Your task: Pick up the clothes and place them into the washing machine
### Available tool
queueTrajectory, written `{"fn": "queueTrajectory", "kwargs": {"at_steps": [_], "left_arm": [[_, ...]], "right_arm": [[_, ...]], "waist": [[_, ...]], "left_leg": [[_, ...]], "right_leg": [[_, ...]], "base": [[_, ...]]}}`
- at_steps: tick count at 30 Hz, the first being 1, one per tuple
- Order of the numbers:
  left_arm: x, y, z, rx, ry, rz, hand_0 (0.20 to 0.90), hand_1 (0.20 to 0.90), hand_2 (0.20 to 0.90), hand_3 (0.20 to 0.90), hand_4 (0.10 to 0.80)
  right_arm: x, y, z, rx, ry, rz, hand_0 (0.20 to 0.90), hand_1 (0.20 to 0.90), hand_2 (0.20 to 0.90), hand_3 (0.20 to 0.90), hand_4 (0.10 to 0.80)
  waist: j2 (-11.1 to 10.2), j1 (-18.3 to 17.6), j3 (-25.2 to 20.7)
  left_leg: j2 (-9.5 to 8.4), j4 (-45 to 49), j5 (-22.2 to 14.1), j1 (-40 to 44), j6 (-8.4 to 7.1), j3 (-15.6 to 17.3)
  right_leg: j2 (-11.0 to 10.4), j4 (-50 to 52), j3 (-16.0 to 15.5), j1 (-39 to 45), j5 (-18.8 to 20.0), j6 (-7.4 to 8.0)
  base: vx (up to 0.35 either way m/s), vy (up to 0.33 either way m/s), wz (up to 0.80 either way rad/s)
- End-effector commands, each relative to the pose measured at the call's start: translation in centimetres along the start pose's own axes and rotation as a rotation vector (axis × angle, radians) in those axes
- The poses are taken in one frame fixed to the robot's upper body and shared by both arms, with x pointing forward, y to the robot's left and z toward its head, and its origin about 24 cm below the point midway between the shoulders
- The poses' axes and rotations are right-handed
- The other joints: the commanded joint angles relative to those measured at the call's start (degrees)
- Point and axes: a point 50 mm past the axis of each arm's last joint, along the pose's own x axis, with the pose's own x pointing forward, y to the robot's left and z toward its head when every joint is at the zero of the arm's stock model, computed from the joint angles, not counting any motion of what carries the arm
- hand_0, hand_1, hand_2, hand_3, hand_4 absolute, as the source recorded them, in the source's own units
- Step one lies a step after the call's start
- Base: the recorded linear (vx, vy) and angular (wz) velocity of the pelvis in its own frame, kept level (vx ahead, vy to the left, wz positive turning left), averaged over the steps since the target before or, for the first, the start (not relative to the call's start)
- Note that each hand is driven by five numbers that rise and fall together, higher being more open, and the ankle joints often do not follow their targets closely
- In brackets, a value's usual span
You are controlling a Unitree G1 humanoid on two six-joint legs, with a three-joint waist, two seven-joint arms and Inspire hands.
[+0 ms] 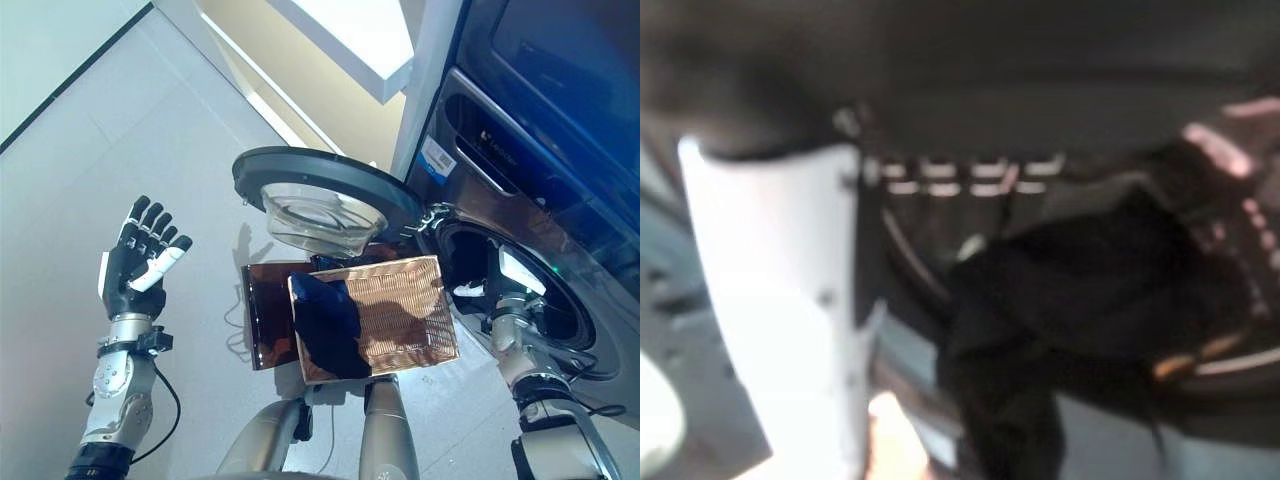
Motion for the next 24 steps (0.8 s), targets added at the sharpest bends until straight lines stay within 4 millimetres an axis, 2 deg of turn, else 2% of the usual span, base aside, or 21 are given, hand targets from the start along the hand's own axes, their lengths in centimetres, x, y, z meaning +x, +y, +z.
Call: {"fn": "queueTrajectory", "kwargs": {"at_steps": [1, 4, 5, 9, 14, 17, 19, 24], "left_arm": [[0.7, 0.6, 3.6, 0.031, -0.211, 0.006, 0.900, 0.900, 0.900, 0.900, 0.800], [0.8, 0.4, 3.5, 0.032, -0.211, -0.002, 0.900, 0.900, 0.900, 0.900, 0.800], [0.8, 0.3, 3.4, 0.034, -0.206, -0.009, 0.900, 0.900, 0.900, 0.900, 0.800], [0.6, 0.3, 3.2, 0.040, -0.193, -0.007, 0.900, 0.900, 0.900, 0.900, 0.800], [0.6, 0.0, 2.3, 0.029, -0.162, -0.008, 0.900, 0.900, 0.900, 0.900, 0.800], [0.5, -0.1, 1.6, 0.046, -0.131, -0.004, 0.900, 0.900, 0.900, 0.900, 0.800], [0.5, -0.1, 1.5, 0.054, -0.123, -0.005, 0.900, 0.900, 0.900, 0.900, 0.800], [0.1, 0.3, 0.6, 0.087, -0.086, 0.034, 0.900, 0.900, 0.900, 0.900, 0.800]], "right_arm": [[0.8, -2.0, -0.2, -0.127, -0.053, -0.065, 0.900, 0.900, 0.900, 0.900, 0.800], [0.6, -1.3, -0.2, -0.189, -0.069, -0.030, 0.900, 0.900, 0.900, 0.900, 0.800], [0.3, -0.5, 0.0, -0.249, -0.099, 0.008, 0.900, 0.900, 0.900, 0.900, 0.800], [0.1, 0.3, 0.7, -0.292, -0.147, 0.037, 0.900, 0.900, 0.900, 0.900, 0.800], [-0.4, 1.7, 1.2, -0.293, -0.160, 0.066, 0.900, 0.900, 0.900, 0.900, 0.800], [-1.0, 2.8, 2.7, -0.261, -0.225, 0.076, 0.900, 0.900, 0.900, 0.900, 0.800], [-1.3, 3.1, 2.8, -0.257, -0.233, 0.079, 0.900, 0.900, 0.900, 0.900, 0.800], [-3.4, 5.1, 3.9, -0.176, -0.291, 0.107, 0.900, 0.900, 0.900, 0.900, 0.800]], "waist": [[-3.23, 1.18, -5.34], [-3.24, 1.18, -5.24], [-3.35, 1.17, -5.39], [-3.51, 0.97, -5.64], [-3.94, 0.82, -6.18], [-4.50, 0.57, -6.73], [-4.63, 0.52, -6.75], [-5.42, -0.25, -7.15]], "left_leg": [[-1.09, 2.92, -6.24, -0.15, -2.17, -0.23], [-0.95, 2.69, -6.14, 0.00, -2.28, -0.13], [-0.80, 2.54, -6.19, 0.61, -2.35, -0.06], [-0.73, 2.69, -6.56, 1.65, -2.42, -0.22], [-0.51, 2.99, -7.34, 3.95, -2.65, -0.30], [0.05, 3.07, -8.08, 6.72, -2.96, -0.21], [0.19, 2.93, -8.25, 7.86, -3.05, -0.23], [0.73, 2.63, -9.14, 13.30, -3.62, -0.24]], "right_leg": [[-0.06, -10.41, -1.33, 2.90, 5.67, -0.89], [-0.04, -10.68, -1.43, 3.26, 5.66, -0.87], [0.09, -10.81, -1.53, 3.85, 5.59, -0.92], [0.30, -10.67, -1.52, 4.78, 5.36, -1.02], [0.37, -11.05, -1.74, 7.82, 5.00, -0.91], [0.66, -11.68, -2.04, 10.95, 4.59, -0.88], [0.73, -11.99, -2.10, 12.26, 4.46, -0.90], [1.12, -13.17, -2.64, 18.71, 3.64, -0.75]], "base": [[0.000, 0.000, 0.00], [0.000, 0.000, 0.00], [0.000, 0.000, 0.00], [0.026, -0.015, 0.00], [0.013, -0.007, 0.01], [0.040, -0.026, 0.00], [0.065, -0.030, 0.02], [0.085, -0.039, 0.02]]}}
